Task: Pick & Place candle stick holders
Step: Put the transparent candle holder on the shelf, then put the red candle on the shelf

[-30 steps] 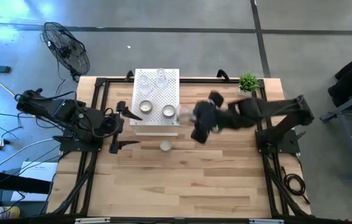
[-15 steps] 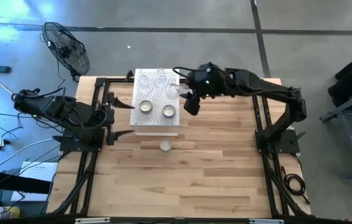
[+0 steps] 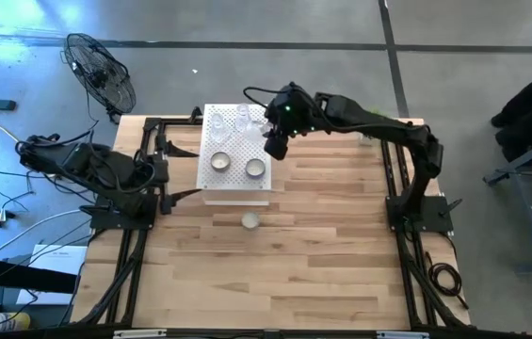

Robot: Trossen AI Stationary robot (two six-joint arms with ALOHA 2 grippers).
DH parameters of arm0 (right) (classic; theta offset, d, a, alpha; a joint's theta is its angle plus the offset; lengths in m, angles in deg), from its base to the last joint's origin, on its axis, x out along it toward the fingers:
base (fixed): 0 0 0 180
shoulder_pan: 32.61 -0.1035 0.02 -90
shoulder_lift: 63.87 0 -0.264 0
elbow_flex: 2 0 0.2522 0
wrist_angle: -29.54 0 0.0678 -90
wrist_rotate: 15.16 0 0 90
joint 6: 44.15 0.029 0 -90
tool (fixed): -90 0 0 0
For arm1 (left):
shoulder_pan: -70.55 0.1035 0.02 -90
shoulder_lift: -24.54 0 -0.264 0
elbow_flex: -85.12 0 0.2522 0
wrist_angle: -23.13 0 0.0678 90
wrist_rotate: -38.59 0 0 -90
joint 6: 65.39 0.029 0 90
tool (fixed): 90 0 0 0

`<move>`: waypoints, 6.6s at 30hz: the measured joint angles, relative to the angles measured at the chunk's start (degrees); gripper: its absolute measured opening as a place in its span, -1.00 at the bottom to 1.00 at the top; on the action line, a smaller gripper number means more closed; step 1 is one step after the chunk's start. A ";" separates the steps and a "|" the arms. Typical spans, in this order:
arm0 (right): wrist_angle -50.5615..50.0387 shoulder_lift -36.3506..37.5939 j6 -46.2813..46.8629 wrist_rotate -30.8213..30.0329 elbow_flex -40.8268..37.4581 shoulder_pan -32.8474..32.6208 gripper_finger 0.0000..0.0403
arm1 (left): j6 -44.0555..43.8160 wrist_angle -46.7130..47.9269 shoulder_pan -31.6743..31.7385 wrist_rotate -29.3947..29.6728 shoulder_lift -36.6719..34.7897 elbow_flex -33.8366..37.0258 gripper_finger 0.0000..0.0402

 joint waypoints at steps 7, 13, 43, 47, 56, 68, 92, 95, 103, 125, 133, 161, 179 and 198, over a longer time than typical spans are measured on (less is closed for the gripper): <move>-0.51 -3.09 0.92 3.56 0.00 1.78 -0.22 | -1.63 1.72 0.00 -0.29 -1.67 0.00 0.96; -1.30 -5.06 0.75 4.51 -0.05 2.06 -0.22 | -1.95 2.34 0.00 -0.34 -2.52 -0.01 0.96; -1.39 -5.09 3.04 5.76 -0.04 1.99 -0.16 | -3.00 4.26 0.00 -1.94 -2.50 -0.02 0.96; -1.28 -5.09 3.02 5.67 -0.05 1.99 -0.17 | -3.00 4.35 0.00 -1.94 -2.50 -0.02 0.96; 0.23 -5.09 2.67 7.00 -0.04 1.97 -0.16 | -3.02 4.35 0.00 -1.94 -2.50 -0.02 0.96; 1.83 -5.09 2.71 8.03 -0.04 1.62 -0.17 | -3.04 4.54 0.00 -1.94 -2.50 -0.02 0.96; 7.05 -7.84 2.37 10.45 -0.02 1.62 -0.07 | -4.06 7.46 0.00 -5.44 -2.48 -0.07 0.96; 8.19 -7.84 2.43 10.43 -0.02 1.62 -0.07 | -4.51 7.83 0.00 -5.87 -2.48 -0.07 0.96; 10.98 -7.84 2.12 10.22 -0.02 1.62 -0.05 | -5.58 8.70 0.00 -8.09 -2.48 -0.07 0.96; 5.42 -5.24 -12.42 -2.37 9.34 -7.20 -0.05 | -8.13 9.03 -0.02 -14.40 -2.01 -0.07 0.96; -10.32 -0.27 -10.06 -15.14 10.95 -20.13 -0.07 | -13.81 3.81 -0.02 -20.46 0.83 3.50 0.96; -27.89 2.00 32.86 -46.61 -6.49 -47.68 -0.07 | -31.27 -66.72 -9.25 13.54 14.92 48.93 0.96; -17.03 2.06 40.68 -46.36 -12.17 -55.50 -0.07 | -31.54 -84.78 -16.85 31.53 44.78 46.46 0.96; -16.41 2.04 42.03 -45.66 -12.17 -58.80 -0.07 | -29.97 -88.70 -4.37 8.42 58.54 38.64 0.96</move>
